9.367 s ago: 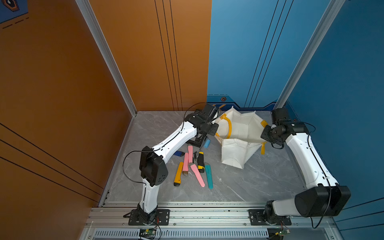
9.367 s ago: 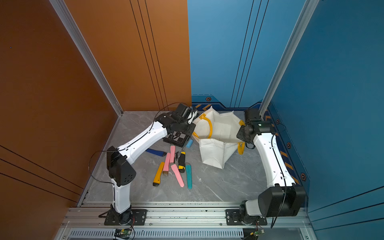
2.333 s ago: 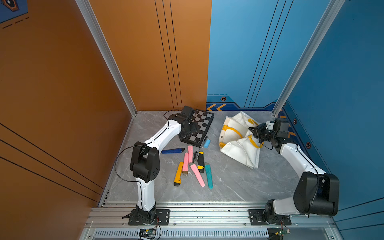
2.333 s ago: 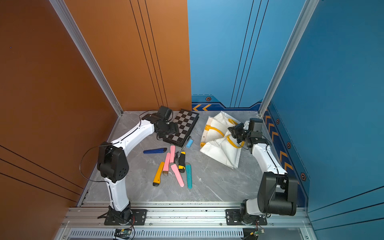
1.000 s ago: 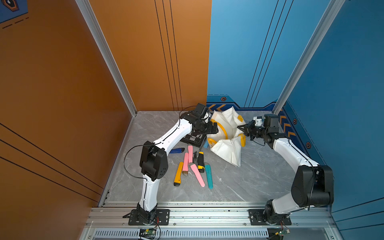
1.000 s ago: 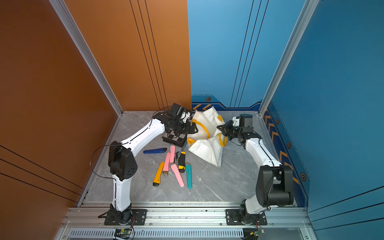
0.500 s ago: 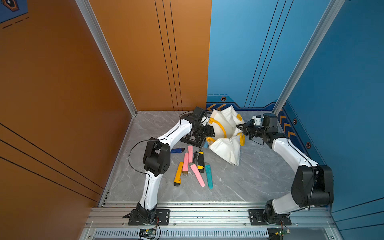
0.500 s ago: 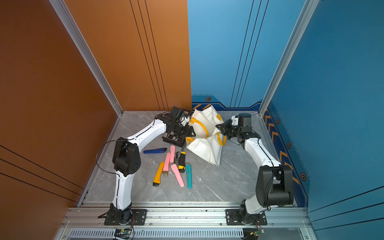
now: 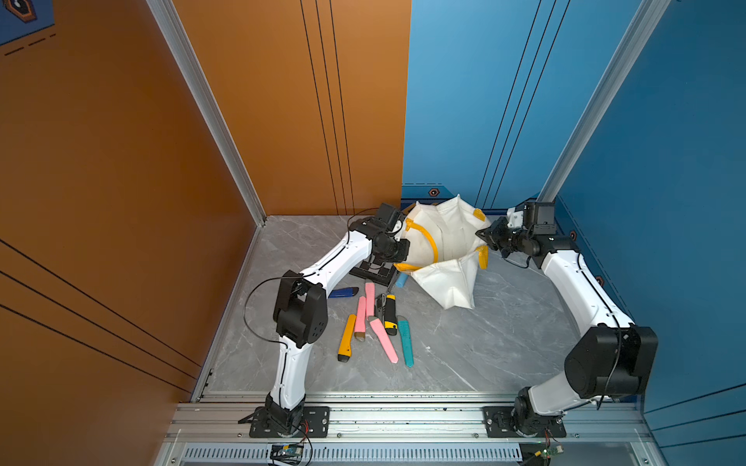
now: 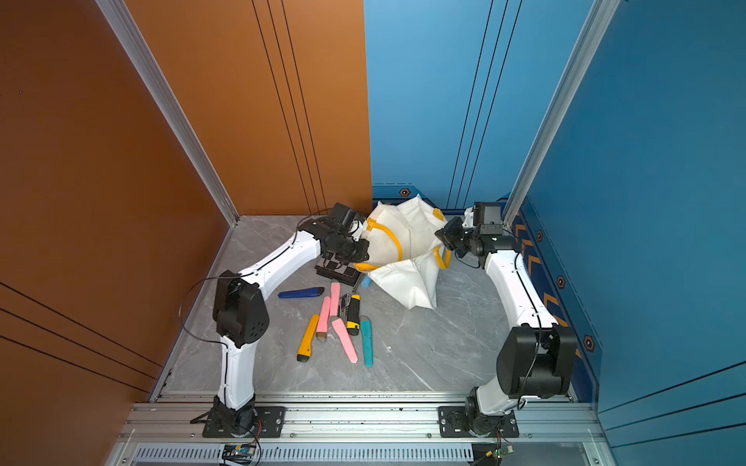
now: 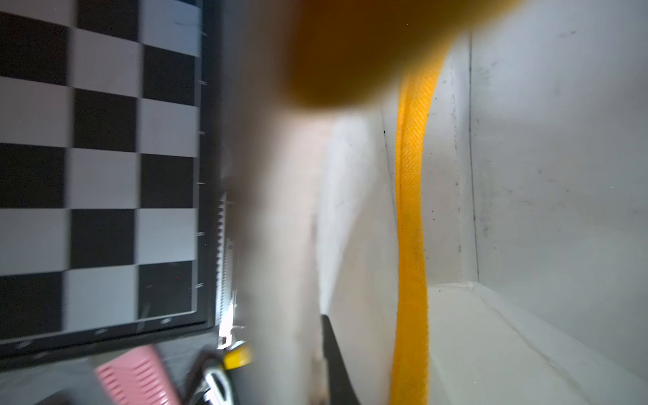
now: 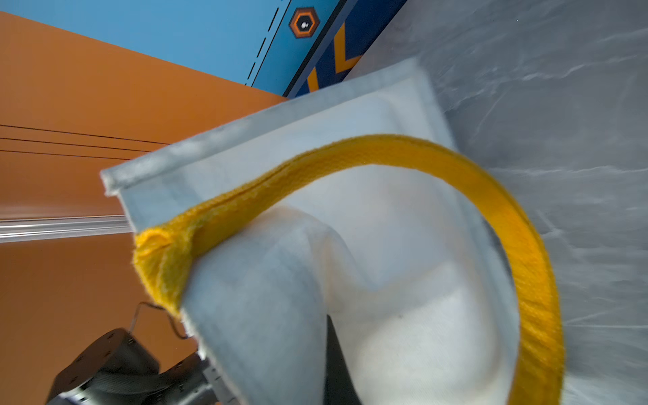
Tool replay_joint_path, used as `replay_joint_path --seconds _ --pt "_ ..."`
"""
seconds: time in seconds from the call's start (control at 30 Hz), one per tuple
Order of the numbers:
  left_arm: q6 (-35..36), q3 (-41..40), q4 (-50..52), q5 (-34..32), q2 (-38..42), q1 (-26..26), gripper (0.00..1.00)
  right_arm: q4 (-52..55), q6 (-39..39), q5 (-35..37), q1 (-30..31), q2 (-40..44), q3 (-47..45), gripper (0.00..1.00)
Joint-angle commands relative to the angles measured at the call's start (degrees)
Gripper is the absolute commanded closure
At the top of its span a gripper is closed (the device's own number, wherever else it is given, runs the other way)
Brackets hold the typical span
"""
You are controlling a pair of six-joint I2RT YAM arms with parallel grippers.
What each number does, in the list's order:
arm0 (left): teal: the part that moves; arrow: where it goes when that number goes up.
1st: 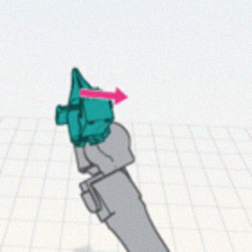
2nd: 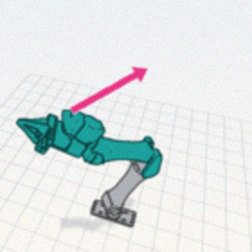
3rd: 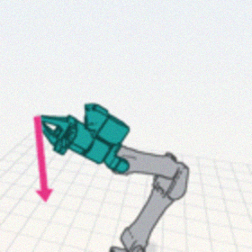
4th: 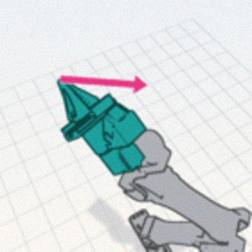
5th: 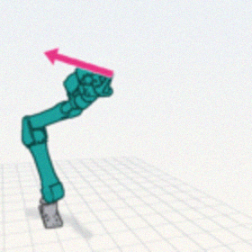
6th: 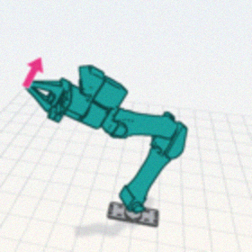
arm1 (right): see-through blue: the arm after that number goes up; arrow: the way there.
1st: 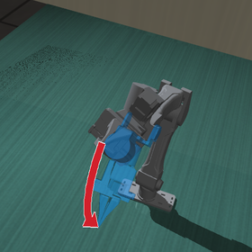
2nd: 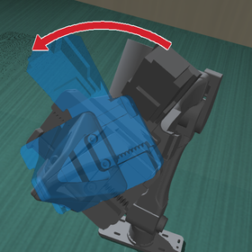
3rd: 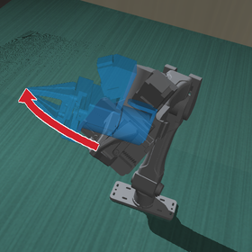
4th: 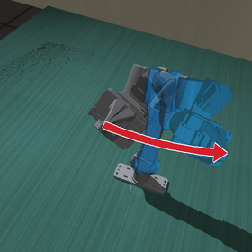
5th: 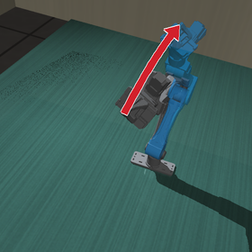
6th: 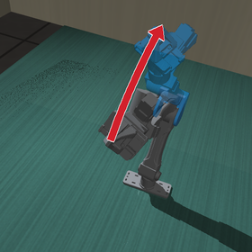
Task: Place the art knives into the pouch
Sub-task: Open the pouch at the center of the board.
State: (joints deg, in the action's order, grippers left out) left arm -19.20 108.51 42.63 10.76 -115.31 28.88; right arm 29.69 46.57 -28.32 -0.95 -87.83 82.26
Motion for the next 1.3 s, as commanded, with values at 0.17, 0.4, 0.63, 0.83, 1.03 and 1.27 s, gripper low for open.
replay_joint_path --seconds 0.17,0.4,0.63,0.83,1.03,1.27 --pt "12.36 -5.37 4.78 -38.63 16.97 -2.17 1.00 28.20 -14.98 31.87 0.07 3.25 8.83 1.00" --pt "18.38 -12.03 9.55 -58.14 23.31 -4.33 1.00 40.55 -18.38 49.94 -0.69 4.30 13.05 1.00" --pt "21.40 -11.58 9.76 -58.73 23.45 -4.65 1.00 43.54 -18.38 52.73 -2.85 6.38 12.61 1.00" --pt "13.72 -0.87 10.00 -29.63 13.03 3.25 1.00 40.82 -15.79 45.91 1.65 4.04 10.51 1.00" --pt "5.95 8.47 9.98 -2.88 2.10 7.72 1.00 40.18 -15.82 38.13 4.84 0.66 9.86 1.00" --pt "3.29 8.83 9.85 5.29 -0.97 7.73 0.85 34.61 -14.08 31.92 5.61 -0.89 2.91 1.00"
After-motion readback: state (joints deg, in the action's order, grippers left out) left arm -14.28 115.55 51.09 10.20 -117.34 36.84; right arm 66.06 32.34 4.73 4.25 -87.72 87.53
